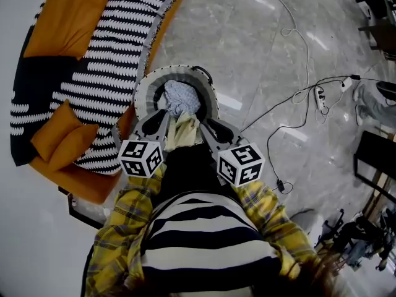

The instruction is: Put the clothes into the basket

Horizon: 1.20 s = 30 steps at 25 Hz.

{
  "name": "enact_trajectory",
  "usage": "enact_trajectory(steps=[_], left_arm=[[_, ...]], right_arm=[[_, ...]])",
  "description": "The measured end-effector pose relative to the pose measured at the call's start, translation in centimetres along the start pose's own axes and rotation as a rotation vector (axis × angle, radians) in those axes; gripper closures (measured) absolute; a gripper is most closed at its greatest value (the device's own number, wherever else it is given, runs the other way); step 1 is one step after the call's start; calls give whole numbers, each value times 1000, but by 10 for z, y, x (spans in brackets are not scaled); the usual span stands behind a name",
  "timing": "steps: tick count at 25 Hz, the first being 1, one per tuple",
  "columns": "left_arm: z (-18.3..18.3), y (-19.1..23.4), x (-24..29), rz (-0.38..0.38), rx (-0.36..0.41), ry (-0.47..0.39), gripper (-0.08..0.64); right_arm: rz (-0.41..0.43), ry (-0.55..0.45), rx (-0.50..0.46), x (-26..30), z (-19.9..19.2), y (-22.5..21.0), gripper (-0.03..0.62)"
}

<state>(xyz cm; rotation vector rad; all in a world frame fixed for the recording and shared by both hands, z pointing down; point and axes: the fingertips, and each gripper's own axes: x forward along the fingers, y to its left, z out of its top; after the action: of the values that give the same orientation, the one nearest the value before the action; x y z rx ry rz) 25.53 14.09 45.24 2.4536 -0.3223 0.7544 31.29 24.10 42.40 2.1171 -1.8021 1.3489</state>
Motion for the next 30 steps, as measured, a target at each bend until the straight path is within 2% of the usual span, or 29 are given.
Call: enact_trajectory(steps=[15,30], left_arm=[[34,-19,-36,20,16,-131,514],[41,-21,-61,74,24,-172,514]], right_arm=[[7,-63,-34,-9,24,8,523],[-7,-58,-58,-17,36,7,558]])
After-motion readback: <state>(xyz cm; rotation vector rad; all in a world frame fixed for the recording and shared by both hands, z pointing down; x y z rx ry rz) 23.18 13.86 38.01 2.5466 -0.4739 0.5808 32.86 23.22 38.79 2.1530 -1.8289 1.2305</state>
